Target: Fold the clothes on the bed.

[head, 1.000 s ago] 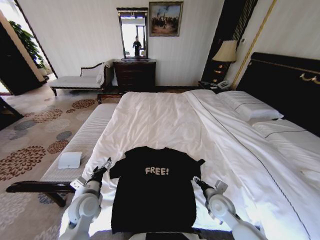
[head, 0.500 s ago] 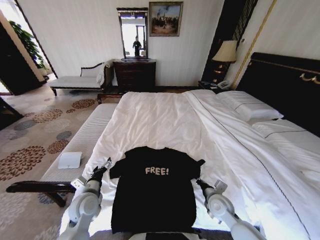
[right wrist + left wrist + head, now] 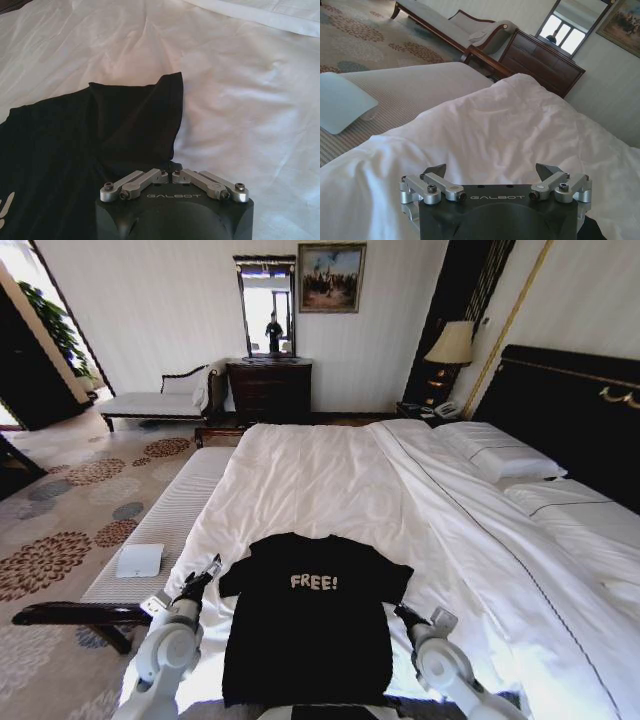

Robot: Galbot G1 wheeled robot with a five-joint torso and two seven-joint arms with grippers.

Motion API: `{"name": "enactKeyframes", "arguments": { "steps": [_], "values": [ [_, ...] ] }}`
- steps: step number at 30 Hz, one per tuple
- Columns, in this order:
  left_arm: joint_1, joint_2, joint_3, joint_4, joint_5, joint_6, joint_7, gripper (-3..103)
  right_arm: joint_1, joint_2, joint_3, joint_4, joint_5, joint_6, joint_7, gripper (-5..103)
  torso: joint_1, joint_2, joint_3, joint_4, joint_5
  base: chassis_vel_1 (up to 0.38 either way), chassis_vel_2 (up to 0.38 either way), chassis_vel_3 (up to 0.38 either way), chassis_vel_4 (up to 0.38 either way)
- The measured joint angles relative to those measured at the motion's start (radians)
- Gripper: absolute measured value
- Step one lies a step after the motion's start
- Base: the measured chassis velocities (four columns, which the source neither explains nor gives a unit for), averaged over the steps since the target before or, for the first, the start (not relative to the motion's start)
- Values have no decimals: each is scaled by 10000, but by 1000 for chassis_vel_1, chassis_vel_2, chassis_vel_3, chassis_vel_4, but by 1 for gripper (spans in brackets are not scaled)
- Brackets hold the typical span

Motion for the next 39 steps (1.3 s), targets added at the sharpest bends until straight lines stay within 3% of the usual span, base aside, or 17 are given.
{"name": "enactKeyframes", "arguments": {
  "steps": [19, 26, 28, 32, 34, 36, 39],
  "values": [
    [34, -112, 33, 13, 29, 8, -37, 100, -336, 53, 46, 455, -109, 17, 366, -2, 0, 0, 0, 0, -1, 0, 0, 0, 0],
    [143, -157, -29, 7, 39, 14, -71, 100, -552, 69, 181, 657, -314, 188, 598, 30, 0, 0, 0, 1, 0, 0, 0, 0, 0],
    [152, -157, -47, 16, 37, 14, -75, 100, -615, 71, 223, 728, -349, 220, 623, 30, 0, 0, 0, 0, 0, 0, 0, 0, 0],
    [74, -144, -368, 187, -167, 18, -221, 100, -738, 174, 544, 1055, -693, 404, 644, 51, -1, 0, 0, 0, -2, 0, 0, 0, 0],
    [48, -143, -441, 239, -225, 18, -271, 100, -708, 206, 586, 1061, -843, 465, 630, 51, -1, 0, 0, -2, -2, 0, 0, 0, 0],
    [-76, -144, -833, 586, -540, 17, -470, 100, -408, 373, 751, 940, -1625, 995, 308, 62, 0, 0, 0, 0, -1, 0, 0, 0, 0],
    [-105, -167, -1002, 885, -568, -23, -498, 100, -76, 578, 856, 811, -1883, 1369, 96, 73, 0, 0, 1, 1, -1, 0, 0, 0, 0]
  ]
}}
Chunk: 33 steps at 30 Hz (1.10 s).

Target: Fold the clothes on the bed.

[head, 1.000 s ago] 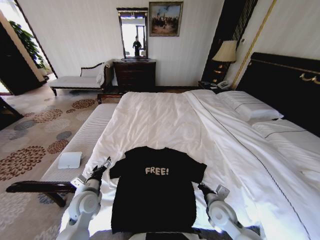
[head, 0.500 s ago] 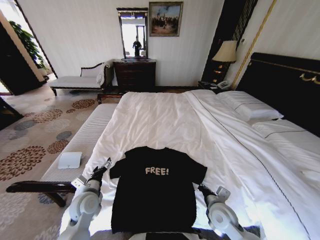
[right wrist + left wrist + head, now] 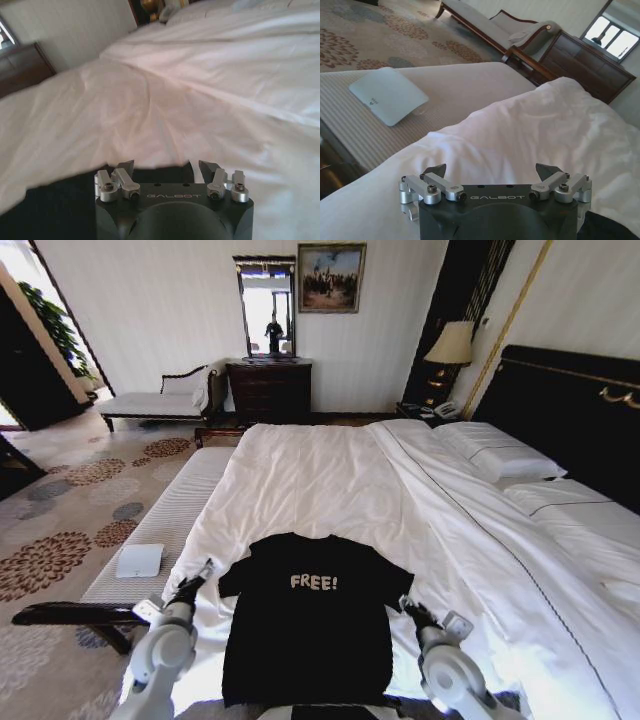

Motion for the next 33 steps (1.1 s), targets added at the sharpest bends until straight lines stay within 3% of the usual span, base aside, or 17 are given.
{"name": "enactKeyframes", "arguments": {
  "steps": [1, 3, 4, 7, 10, 14, 17, 22, 33],
  "values": [
    [5, -17, -30, 111, 37, -21, 3, 100, 143, 99, 33, -41, -39, 98, -38, 73, 0, 0, 0, 0, 0, 0, 0, 0, 0],
    [170, -112, -26, 360, 173, -54, 178, 100, 486, 448, 90, -174, -125, 270, -83, 85, 1, 0, 1, 0, -1, 0, 0, 0, 0],
    [170, -112, -26, 360, 173, -54, 178, 100, 486, 448, 90, -174, -125, 270, -83, 85, 1, 0, 1, 0, -1, 0, 0, 0, 0],
    [454, -313, 149, 373, 124, 24, 521, 100, 725, 858, 126, -231, -165, 307, -135, 98, 0, 0, 0, 1, 1, 0, 0, 0, 0],
    [540, -451, 290, 333, 22, 78, 693, 100, 809, 1080, 170, -232, -137, 307, -140, 100, 0, 1, 0, 1, 1, 0, 0, 0, 0],
    [519, -620, 399, 236, -697, 241, 823, 100, 874, 1381, 280, -276, -76, 307, -191, 100, 0, 1, 0, 0, 1, 0, 0, 0, 0],
    [262, -734, 408, 311, -1749, 442, 781, 100, 895, 1643, 332, -360, -33, 305, -275, 100, 0, 0, 0, -1, 1, 0, 0, 0, 0],
    [-241, -785, 446, 748, -2367, 577, 581, 100, 923, 1914, 291, -447, -28, 283, -304, 100, 0, 0, 0, 0, 1, 0, 0, 0, 0],
    [-1117, -361, 560, 1071, -2403, 774, 445, 100, 1187, 2077, -7, -858, -55, 209, -357, 100, 0, 0, -1, -1, 1, 0, 0, 0, 0]
  ]
}}
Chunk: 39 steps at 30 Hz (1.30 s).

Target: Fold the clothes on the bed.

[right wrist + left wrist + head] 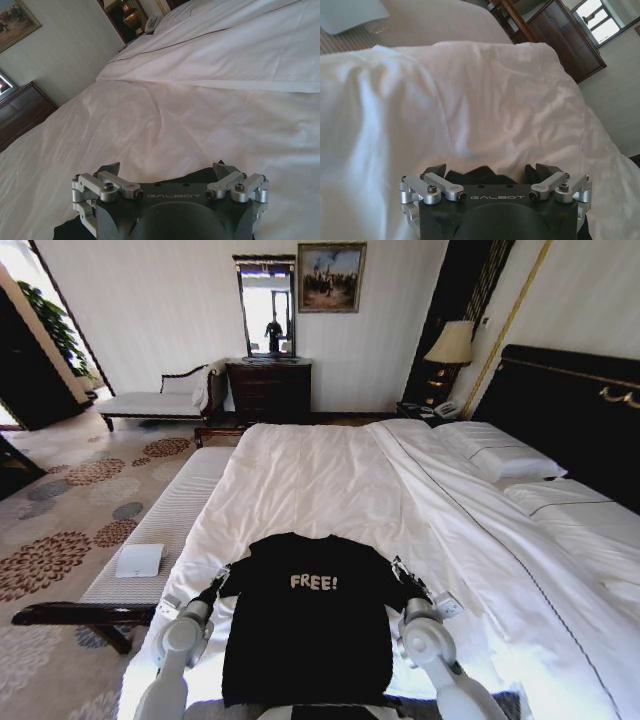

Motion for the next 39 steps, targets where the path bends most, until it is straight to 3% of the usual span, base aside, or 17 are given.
{"name": "enactKeyframes", "arguments": {
  "steps": [8, 17, 20, 22, 25, 27, 30, 33, 34, 37, 39],
  "values": [
    [-208, 200, -57, 535, 16, 68, -8, 100, -10, 135, -54, -60, -102, -18, -2, 100, 0, 0, 1, 0, -1, 0, 0, 0, 0],
    [-565, -162, 165, 1166, -10, 219, -46, 102, -43, 265, -122, 4, -255, -59, 35, 100, 1, -1, 0, -1, -1, 0, 0, 0, 0],
    [-673, -260, 178, 1316, 17, 74, -54, 89, -93, 282, -127, 16, -303, -67, 43, 100, 0, -1, 0, 0, -1, 0, 0, 0, 0],
    [-672, -275, 178, 1317, 29, 54, -52, 89, -109, 285, -128, 18, -312, -68, 44, 100, 0, 0, 0, 0, -1, 0, 0, 0, 0],
    [-575, -342, 178, 1227, 99, 1, -32, 74, -168, 316, -137, 18, -360, -68, 44, 100, 0, 0, 0, 0, 0, 0, 0, 0, 0],
    [-559, -351, 178, 1207, 113, -5, -28, 74, -175, 323, -140, 18, -368, -69, 44, 100, 0, 0, 0, 0, 0, 0, 0, 0, 0],
    [-467, -413, 192, 1100, 195, -37, -20, 57, -207, 350, -151, 18, -391, -68, 41, 100, 0, 0, 0, 0, 0, 0, 0, 0, 0],
    [-438, -435, 204, 1077, 227, -40, -20, 52, -220, 350, -150, 20, -394, -68, 39, 100, 0, -1, 0, 0, 0, 0, 0, 0, 0],
    [-407, -457, 215, 1049, 266, -44, -20, 41, -235, 346, -137, 32, -395, -64, 36, 100, 0, 0, 0, 0, 0, 0, 0, 0, 0],
    [-352, -479, 226, 994, 301, -47, -20, 36, -271, 333, -110, 54, -396, -56, 31, 100, 0, 0, 0, 0, 0, 0, 0, 0, 0],
    [-263, -501, 234, 890, 334, -52, -19, 24, -322, 311, -80, 87, -397, -45, 24, 100, 0, 0, 0, 0, 0, 0, 0, 0, 0]
  ]
}}
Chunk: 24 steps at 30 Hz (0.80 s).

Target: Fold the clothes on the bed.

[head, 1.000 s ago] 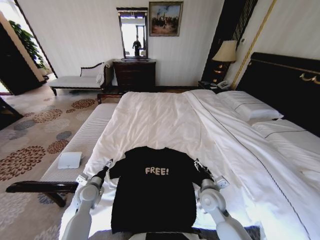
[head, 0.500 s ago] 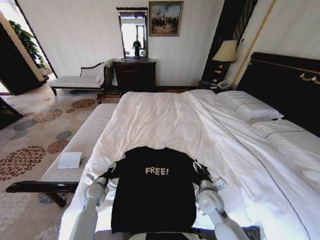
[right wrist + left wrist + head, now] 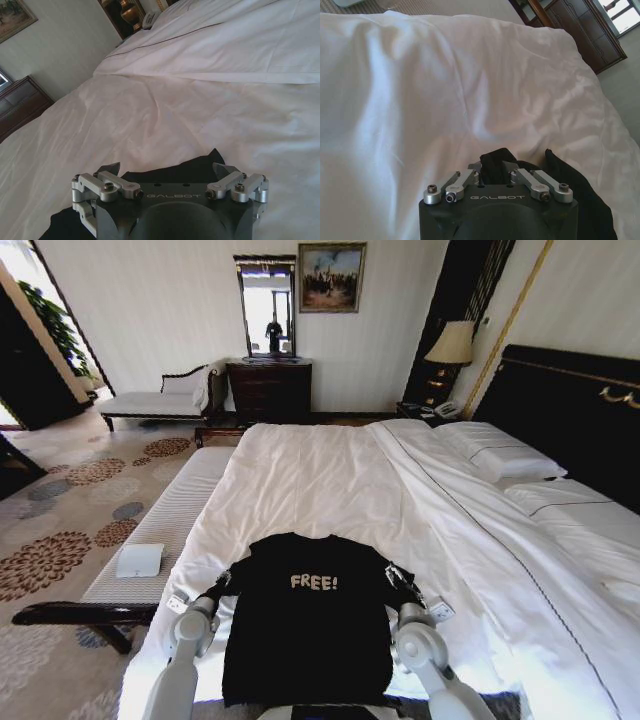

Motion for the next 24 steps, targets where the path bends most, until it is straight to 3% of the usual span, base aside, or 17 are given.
{"name": "enactKeyframes", "arguments": {
  "steps": [2, 4, 7, 13, 22, 24],
  "values": [
    [134, -13, 18, -163, 61, -3, 5, 14, -38, -22, 34, 29, 0, 15, -5, 100, 0, 0, 0, 0, 0, 0, 0, 0, 0],
    [169, -15, 23, -206, 71, -4, 8, 14, -42, -26, 40, 34, 0, 16, -6, 100, -1, 0, 0, 0, 0, 0, 0, 0, 0],
    [632, -17, 137, -707, 237, -8, 93, 2, -73, -53, 76, 88, 5, 27, -10, 100, 0, 0, 0, 1, 0, 0, 0, 0, 0],
    [1180, -97, 337, -1323, 478, -10, 240, 2, -129, -57, 80, 113, 7, 35, -23, 100, -1, 0, 0, 1, 1, 0, 0, 0, 0],
    [1377, -264, 733, -1320, 1109, -50, 274, -1, -178, -44, 60, 172, 7, 38, -30, 100, 0, 0, -1, 1, -1, 0, 0, 0, 0],
    [1403, -293, 778, -1324, 1156, -49, 270, 4, -196, -43, 64, 182, 6, 38, -31, 100, -1, 0, 0, 0, 0, 0, 0, 0, 0]
  ]
}}
